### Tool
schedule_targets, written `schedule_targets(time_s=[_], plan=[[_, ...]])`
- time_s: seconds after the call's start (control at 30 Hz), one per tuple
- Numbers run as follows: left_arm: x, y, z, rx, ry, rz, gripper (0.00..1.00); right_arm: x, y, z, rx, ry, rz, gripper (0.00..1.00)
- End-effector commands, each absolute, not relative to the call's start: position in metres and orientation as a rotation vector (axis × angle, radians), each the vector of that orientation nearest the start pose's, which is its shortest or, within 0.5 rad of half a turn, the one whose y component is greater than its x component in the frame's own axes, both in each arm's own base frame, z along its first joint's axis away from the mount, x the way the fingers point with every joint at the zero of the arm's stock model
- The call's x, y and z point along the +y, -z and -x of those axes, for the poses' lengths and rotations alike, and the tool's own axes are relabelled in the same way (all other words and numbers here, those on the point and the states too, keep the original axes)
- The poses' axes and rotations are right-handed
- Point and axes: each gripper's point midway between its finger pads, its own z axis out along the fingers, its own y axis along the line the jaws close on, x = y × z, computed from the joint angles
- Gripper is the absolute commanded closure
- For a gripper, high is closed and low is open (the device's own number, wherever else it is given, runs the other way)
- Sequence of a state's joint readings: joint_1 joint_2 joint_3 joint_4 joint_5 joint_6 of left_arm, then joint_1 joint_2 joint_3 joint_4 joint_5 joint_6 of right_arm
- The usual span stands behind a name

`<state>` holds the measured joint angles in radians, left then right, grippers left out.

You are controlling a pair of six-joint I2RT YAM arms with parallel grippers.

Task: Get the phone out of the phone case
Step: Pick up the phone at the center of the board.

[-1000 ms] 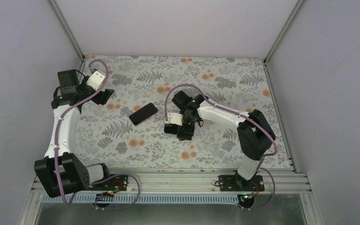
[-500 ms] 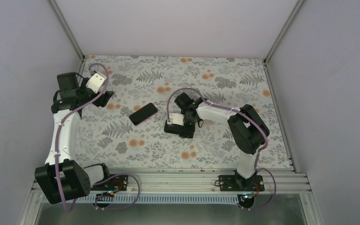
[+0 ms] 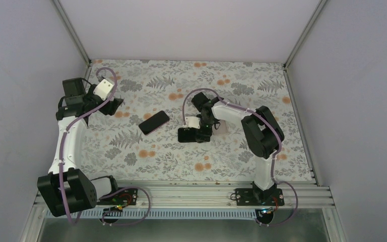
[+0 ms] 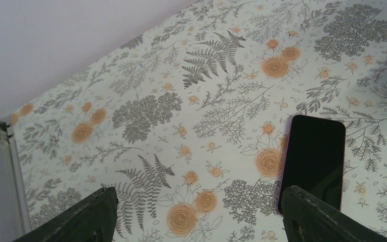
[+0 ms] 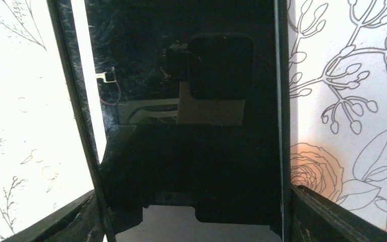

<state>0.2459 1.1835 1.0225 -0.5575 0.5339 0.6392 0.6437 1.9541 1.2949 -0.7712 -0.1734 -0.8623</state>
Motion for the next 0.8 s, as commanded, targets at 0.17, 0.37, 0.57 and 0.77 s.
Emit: schedule_targets(time_s=[0.17, 0.37, 0.57, 0.77], plan=[[-0.027, -0.22, -0.347, 2.09, 0.187, -0.778, 0.24, 0.245, 0.006, -0.255, 2.22, -0.424, 2.172, 0.26], [-0.069, -0.207, -0.344, 2.16, 0.375, -0.861, 0.24, 0.257, -0.024, -0.271, 2.157, -0.385, 2.056, 0.3], [-0.123, -0.194, -0.346, 2.221, 0.739, -0.935, 0.23, 0.274, -0.084, -0.29, 2.047, -0.339, 1.917, 0.31], [-0.171, -0.172, -0.338, 2.331, 1.151, -1.0, 0.23, 0.294, -0.133, -0.319, 1.955, -0.247, 1.761, 0.3]])
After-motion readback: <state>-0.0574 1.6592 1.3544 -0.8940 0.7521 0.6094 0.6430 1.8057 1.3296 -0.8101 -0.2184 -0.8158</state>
